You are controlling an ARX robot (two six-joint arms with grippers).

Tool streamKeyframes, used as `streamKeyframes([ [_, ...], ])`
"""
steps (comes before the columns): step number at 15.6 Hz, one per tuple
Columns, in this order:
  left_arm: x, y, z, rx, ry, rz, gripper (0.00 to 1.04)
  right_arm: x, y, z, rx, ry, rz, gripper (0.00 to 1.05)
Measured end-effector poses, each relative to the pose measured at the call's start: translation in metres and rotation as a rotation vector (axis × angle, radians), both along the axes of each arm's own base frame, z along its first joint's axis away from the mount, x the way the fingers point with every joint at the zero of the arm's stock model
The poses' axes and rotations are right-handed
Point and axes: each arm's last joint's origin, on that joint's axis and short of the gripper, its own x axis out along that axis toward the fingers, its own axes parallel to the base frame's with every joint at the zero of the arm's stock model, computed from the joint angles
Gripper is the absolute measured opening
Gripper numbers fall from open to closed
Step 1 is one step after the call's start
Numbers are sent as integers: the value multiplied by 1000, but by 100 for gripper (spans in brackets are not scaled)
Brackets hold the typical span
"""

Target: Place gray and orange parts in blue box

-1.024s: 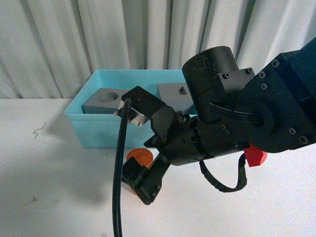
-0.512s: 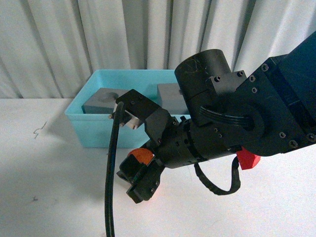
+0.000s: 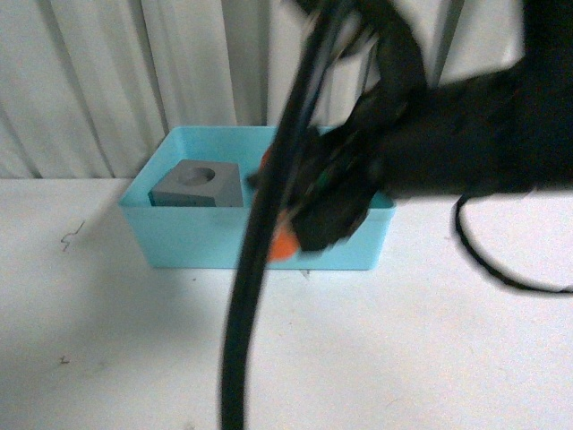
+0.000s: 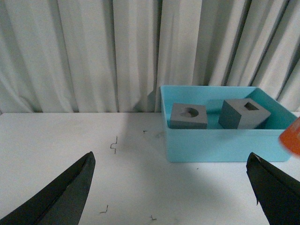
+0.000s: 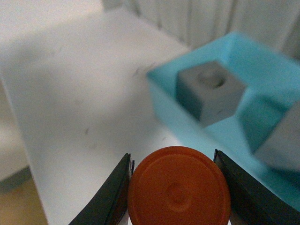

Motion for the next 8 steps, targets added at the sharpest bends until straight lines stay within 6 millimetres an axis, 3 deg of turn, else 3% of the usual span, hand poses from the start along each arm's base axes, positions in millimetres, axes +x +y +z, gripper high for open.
streamKeyframes([
  [2,0,0,0,0,0,0,98,8,-36,54,106,-157,-164,48],
  [3,0,0,0,0,0,0,98,20,-43,66,122,-203,-230,48],
  [4,0,0,0,0,0,0,98,35,-38,66,136,-207,-264,48],
  [6,0,0,0,0,0,0,98,71,-10,51,154,-132,-339,48],
  [8,0,0,0,0,0,0,98,92,13,43,162,-104,-410,48],
])
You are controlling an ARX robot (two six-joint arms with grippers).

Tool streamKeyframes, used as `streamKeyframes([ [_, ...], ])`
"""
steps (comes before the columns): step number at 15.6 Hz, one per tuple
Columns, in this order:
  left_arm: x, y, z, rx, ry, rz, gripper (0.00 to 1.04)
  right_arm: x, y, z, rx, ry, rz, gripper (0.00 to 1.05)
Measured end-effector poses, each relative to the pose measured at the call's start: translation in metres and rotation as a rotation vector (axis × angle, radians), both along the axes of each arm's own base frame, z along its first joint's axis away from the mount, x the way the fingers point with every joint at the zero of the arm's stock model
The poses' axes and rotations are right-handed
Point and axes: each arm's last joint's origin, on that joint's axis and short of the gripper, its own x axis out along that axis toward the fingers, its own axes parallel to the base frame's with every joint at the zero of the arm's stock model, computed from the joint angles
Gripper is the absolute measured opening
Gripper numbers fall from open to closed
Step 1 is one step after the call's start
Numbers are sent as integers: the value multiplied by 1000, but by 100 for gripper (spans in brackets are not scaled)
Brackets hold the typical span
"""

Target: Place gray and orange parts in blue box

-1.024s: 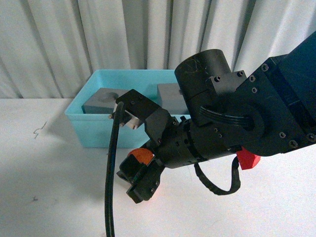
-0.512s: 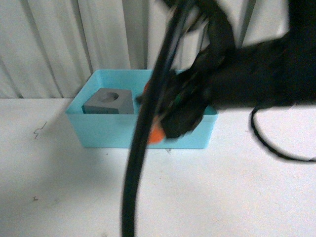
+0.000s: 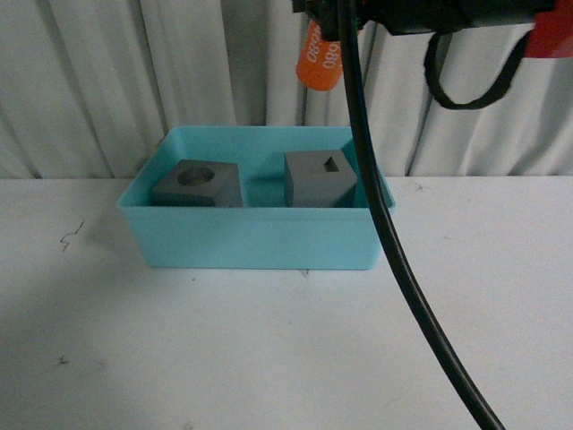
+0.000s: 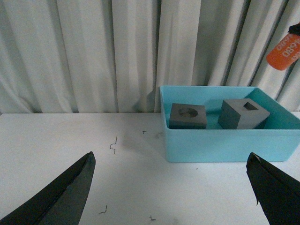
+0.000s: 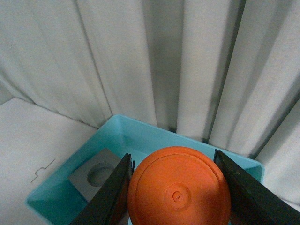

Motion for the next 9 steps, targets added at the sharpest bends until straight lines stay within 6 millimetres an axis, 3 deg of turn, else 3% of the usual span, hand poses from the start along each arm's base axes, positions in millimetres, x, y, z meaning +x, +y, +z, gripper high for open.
streamKeyframes([
  [5,0,0,0,0,0,0,98,28,58,-60,-2,167,-45,48],
  [9,0,0,0,0,0,0,98,48,69,-86,6,249,-113,48],
])
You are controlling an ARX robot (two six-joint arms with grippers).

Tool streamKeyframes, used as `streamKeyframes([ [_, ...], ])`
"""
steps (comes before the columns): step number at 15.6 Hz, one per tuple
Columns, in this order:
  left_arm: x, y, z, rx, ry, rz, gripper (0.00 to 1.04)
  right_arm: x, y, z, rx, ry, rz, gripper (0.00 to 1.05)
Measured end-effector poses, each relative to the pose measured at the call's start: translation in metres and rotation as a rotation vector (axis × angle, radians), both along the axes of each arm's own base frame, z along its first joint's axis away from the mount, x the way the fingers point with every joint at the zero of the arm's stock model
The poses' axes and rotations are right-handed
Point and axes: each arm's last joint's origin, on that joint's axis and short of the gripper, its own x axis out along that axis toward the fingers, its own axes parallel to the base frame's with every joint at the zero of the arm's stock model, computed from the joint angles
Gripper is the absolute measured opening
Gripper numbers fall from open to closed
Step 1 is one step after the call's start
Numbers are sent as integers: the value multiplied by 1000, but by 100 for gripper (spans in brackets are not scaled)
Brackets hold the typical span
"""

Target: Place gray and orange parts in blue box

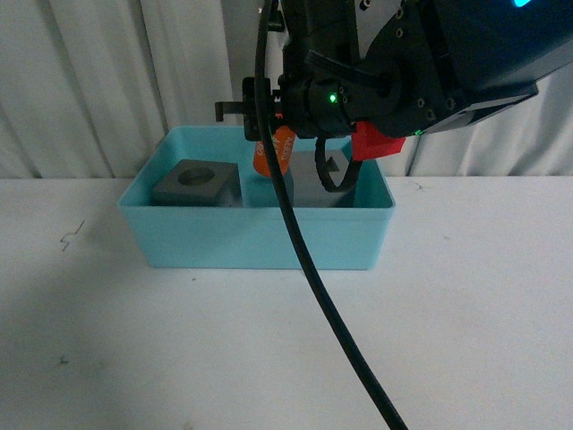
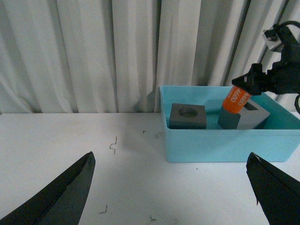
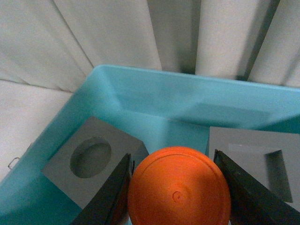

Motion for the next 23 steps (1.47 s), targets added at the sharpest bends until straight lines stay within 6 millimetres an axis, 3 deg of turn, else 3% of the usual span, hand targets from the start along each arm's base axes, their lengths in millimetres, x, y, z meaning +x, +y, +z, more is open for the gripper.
streamKeyframes([
  [4,0,0,0,0,0,0,98,16,9,-27,-3,74,-24,48],
  [13,0,0,0,0,0,0,98,28,36,-57,-19,151,-5,48],
  [14,0,0,0,0,0,0,98,26,38,-58,-25,158,-2,51],
  [15,0,0,0,0,0,0,98,26,38,-58,-25,156,-2,60],
  [17,0,0,0,0,0,0,98,25,37,-55,21,114,-9,98],
  [19,0,0,0,0,0,0,98,14,30,-44,52,79,-1,97],
  [21,0,0,0,0,0,0,98,-8,13,2,107,-25,11,98],
  [23,0,0,0,0,0,0,98,-39,-20,55,162,-145,-7,98],
])
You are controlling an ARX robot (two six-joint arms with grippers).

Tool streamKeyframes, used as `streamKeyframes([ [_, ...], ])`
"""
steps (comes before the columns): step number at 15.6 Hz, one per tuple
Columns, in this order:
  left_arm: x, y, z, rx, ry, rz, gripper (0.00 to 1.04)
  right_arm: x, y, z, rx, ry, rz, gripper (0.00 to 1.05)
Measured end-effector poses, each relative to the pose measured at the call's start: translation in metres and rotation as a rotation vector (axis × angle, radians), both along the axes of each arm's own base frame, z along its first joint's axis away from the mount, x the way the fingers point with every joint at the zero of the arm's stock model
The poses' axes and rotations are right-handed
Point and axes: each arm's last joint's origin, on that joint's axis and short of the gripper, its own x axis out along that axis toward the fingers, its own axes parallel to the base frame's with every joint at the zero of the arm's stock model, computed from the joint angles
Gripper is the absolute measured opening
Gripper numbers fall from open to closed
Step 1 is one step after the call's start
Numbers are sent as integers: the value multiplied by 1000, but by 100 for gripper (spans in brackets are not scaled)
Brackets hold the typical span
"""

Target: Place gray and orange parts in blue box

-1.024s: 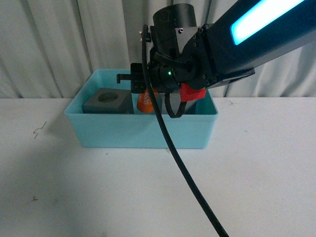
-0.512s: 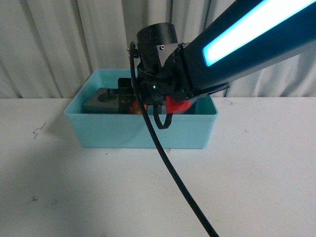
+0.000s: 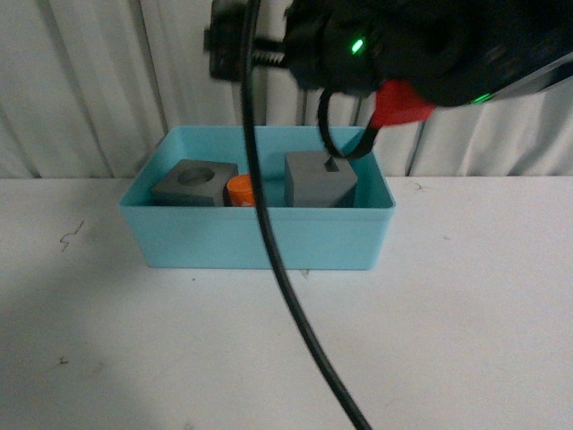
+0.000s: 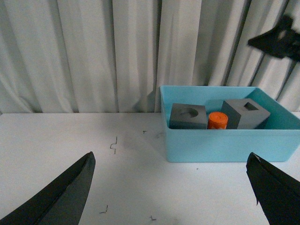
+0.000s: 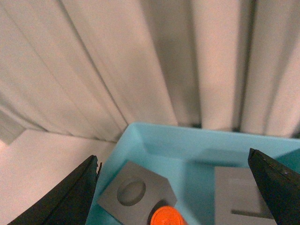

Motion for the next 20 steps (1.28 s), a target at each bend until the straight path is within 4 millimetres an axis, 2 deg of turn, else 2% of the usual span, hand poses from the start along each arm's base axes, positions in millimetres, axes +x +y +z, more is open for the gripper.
streamKeyframes([
  [1,0,0,0,0,0,0,98,-17,-22,19,19,-40,-24,98],
  [2,0,0,0,0,0,0,98,-38,-48,29,19,-44,-63,98],
  [4,0,0,0,0,0,0,98,-78,-87,30,-27,1,-150,98],
  [5,0,0,0,0,0,0,98,-104,-100,32,-69,15,-191,98],
  [6,0,0,0,0,0,0,98,-126,-109,37,-89,22,-230,98],
  [7,0,0,0,0,0,0,98,-159,-118,45,-97,22,-291,98],
  [8,0,0,0,0,0,0,98,-192,-124,46,-110,37,-364,98],
  [9,0,0,0,0,0,0,98,-223,-124,32,-127,108,-405,98],
  [11,0,0,0,0,0,0,98,-264,-111,0,-188,270,-402,98],
  [13,0,0,0,0,0,0,98,-269,-104,-4,-165,307,-382,98],
  [14,0,0,0,0,0,1,98,-267,-104,-3,-126,262,-405,97],
  [15,0,0,0,0,0,-1,98,-266,-112,-7,-54,69,-454,85],
  [16,0,0,0,0,0,0,98,-273,-129,-19,-79,-30,-475,74],
  [17,0,0,0,0,0,0,98,-278,-139,-23,-99,-85,-487,67],
  [19,0,0,0,0,0,0,98,-286,-160,-17,-139,-188,-486,43],
  [20,0,0,0,0,0,0,98,-290,-169,-21,-166,-194,-477,30],
])
